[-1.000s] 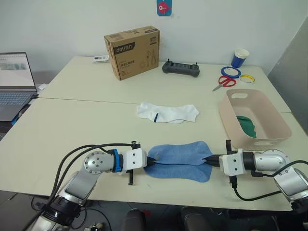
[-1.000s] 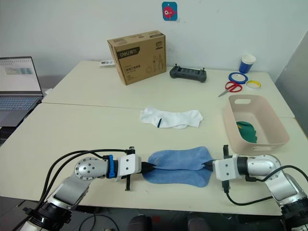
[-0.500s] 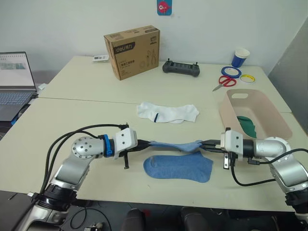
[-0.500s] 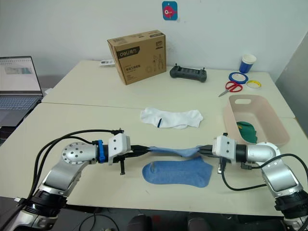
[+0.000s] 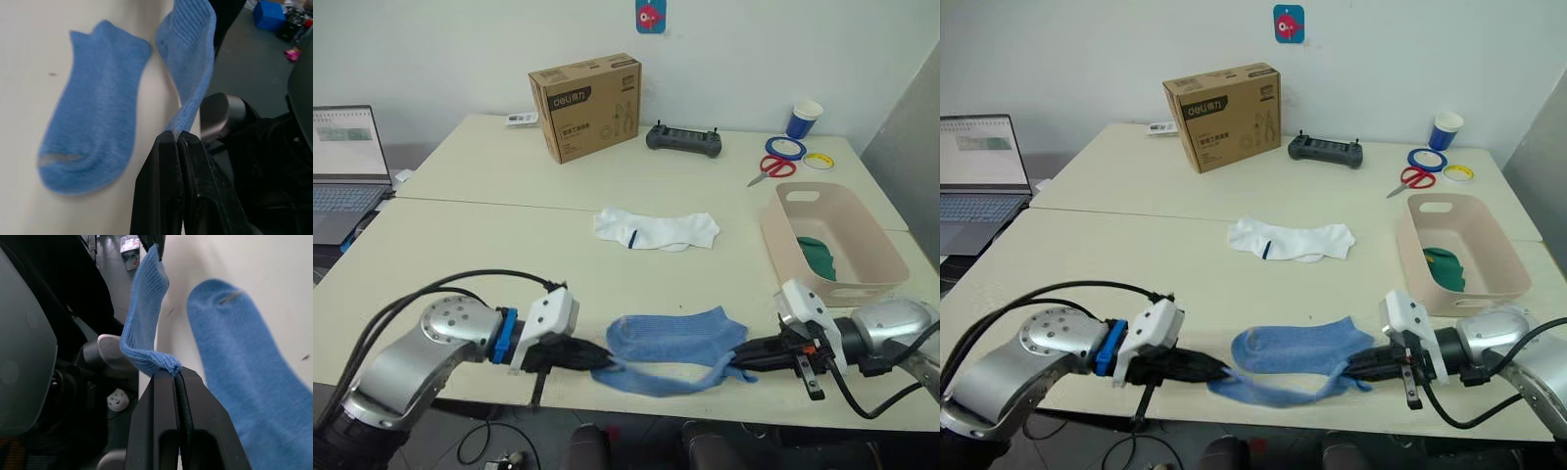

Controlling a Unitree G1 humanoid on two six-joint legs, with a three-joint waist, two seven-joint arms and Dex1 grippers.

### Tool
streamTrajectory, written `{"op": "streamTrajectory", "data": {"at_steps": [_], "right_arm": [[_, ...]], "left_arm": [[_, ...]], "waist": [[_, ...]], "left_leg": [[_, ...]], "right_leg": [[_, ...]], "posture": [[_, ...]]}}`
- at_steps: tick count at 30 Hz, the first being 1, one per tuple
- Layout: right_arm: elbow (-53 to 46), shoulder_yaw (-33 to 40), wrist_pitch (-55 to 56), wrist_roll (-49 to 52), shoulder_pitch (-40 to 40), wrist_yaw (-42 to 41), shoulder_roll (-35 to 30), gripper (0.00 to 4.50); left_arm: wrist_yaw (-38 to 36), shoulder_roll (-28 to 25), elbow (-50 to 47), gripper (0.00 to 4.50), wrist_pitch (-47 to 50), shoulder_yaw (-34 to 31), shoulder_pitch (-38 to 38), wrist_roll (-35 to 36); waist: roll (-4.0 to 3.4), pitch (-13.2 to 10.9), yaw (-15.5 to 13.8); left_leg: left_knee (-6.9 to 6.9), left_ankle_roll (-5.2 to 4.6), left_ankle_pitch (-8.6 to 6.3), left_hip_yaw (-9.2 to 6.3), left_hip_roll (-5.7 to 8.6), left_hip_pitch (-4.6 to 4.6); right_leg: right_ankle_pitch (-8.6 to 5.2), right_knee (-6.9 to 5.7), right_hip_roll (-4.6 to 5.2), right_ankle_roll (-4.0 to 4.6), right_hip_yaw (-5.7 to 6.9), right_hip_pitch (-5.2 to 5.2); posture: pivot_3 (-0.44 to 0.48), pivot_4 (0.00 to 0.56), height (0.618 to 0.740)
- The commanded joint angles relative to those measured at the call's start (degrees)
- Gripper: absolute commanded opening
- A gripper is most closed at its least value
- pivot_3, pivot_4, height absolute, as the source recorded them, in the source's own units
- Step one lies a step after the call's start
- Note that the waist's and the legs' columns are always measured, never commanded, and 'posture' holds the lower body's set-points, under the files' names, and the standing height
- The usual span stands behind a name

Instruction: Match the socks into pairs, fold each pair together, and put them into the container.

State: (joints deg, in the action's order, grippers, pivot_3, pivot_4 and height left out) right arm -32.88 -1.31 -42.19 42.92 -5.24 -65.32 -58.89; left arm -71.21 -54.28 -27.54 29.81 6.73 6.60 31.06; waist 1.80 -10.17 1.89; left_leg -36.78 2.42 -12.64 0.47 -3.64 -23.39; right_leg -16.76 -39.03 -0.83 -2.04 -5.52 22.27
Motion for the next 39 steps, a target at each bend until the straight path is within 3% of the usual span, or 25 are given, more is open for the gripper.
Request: {"op": "streamTrajectory", "data": {"at_steps": [1, 4, 12, 18, 22, 39], "right_arm": [[1.6, 0.8, -1.0, -0.2, -1.0, 2.9, 2.1, 0.03], [7.3, -0.3, 0.2, -3.8, -3.9, 6.0, 5.8, 0.03], [14.6, -2.3, -1.0, -7.9, -8.0, 6.4, 7.7, 0.03], [16.4, -4.0, -1.6, -10.0, -10.7, 7.5, 10.6, 0.03], [16.8, -4.4, -2.5, -10.8, -11.9, 8.4, 12.0, 0.03], [18.9, -5.6, -1.7, -14.7, -12.8, 8.0, 13.0, 0.03]], "left_arm": [[2.7, 2.9, 2.8, 0.0, -2.0, 2.0, 2.0, -3.6], [4.0, 6.0, 7.1, 0.0, -2.5, 3.6, 5.3, -5.8], [5.6, 9.0, 11.4, 0.0, -0.7, 4.7, 10.8, -8.7], [6.8, 9.7, 13.5, 0.0, 3.7, 5.5, 12.6, -9.5], [6.4, 8.1, 15.4, 0.0, 1.4, 7.7, 13.0, -13.8], [7.0, 10.6, 15.5, 0.0, 5.5, 6.6, 16.4, -12.6]], "waist": [[0.01, 0.0, 0.0], [0.06, 0.0, 0.0], [0.05, 0.0, 0.0], [0.05, 0.0, 0.1], [0.05, 0.0, 0.0], [0.05, 0.0, 0.0]], "left_leg": [[-0.02, 0.0, 0.0, 0.04, 0.0, 0.0], [-0.08, 0.0, 0.0, 0.02, 0.02, -0.02], [0.03, -0.03, -0.02, -0.09, 0.0, -0.2], [0.04, -0.05, -0.03, -0.16, 0.0, -0.24], [0.02, -0.05, -0.03, -0.15, 0.01, -0.27], [-0.01, -0.05, -0.03, -0.14, 0.01, -0.46]], "right_leg": [[0.0, 0.01, 0.01, 0.0, -0.03, 0.0], [0.02, 0.02, -0.02, -0.03, -0.02, 0.01], [0.11, 0.02, -0.1, -0.24, 0.07, 0.12], [0.12, 0.02, -0.14, -0.27, 0.09, 0.15], [0.13, 0.02, -0.13, -0.3, 0.09, 0.15], [0.17, 0.01, -0.13, -0.37, 0.08, 0.35]], "posture": [[0.0, 0.15, 0.74], [0.0, 0.15, 0.74], [0.0, 0.15, 0.74], [0.0, 0.15, 0.74], [0.0, 0.15, 0.74], [0.0, 0.15, 0.74]]}}
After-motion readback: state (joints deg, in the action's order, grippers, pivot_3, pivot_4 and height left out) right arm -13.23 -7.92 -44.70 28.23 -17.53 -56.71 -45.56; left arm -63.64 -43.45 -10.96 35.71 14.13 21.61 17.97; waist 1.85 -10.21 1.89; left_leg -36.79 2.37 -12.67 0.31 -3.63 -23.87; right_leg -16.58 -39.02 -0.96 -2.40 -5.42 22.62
